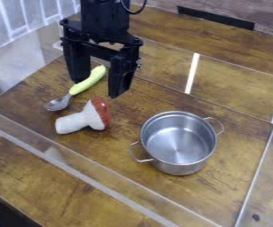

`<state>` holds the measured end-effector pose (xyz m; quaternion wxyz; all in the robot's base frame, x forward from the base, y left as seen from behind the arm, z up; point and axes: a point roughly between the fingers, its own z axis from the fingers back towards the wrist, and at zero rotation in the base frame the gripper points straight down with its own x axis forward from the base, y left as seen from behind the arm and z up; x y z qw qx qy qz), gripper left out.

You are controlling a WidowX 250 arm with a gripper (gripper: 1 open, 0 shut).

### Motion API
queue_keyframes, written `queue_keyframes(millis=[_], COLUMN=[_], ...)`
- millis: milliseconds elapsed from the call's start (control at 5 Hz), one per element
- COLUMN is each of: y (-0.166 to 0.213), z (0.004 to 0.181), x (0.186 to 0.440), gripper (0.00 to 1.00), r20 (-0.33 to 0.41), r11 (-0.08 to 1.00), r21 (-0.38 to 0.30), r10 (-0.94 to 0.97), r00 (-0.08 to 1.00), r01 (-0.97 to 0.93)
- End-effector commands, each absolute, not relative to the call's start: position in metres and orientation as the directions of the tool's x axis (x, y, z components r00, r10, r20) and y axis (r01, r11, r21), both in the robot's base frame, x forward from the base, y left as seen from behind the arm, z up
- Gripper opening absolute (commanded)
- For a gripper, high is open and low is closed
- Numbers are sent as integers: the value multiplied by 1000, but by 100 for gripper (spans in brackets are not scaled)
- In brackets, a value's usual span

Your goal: Put the mushroom in the silver pot

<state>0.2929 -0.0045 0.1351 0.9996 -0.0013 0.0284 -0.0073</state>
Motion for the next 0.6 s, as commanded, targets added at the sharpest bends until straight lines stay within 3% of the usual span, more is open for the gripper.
queue_keyframes(millis=[0, 400], y=[2, -3], z=[132, 119], x=[290, 287], gripper=[100, 100], r20=[-76, -85], r11=[998, 940], r21=[-4, -2], r10=[-62, -340], r00=[995, 937], r01=[61, 341])
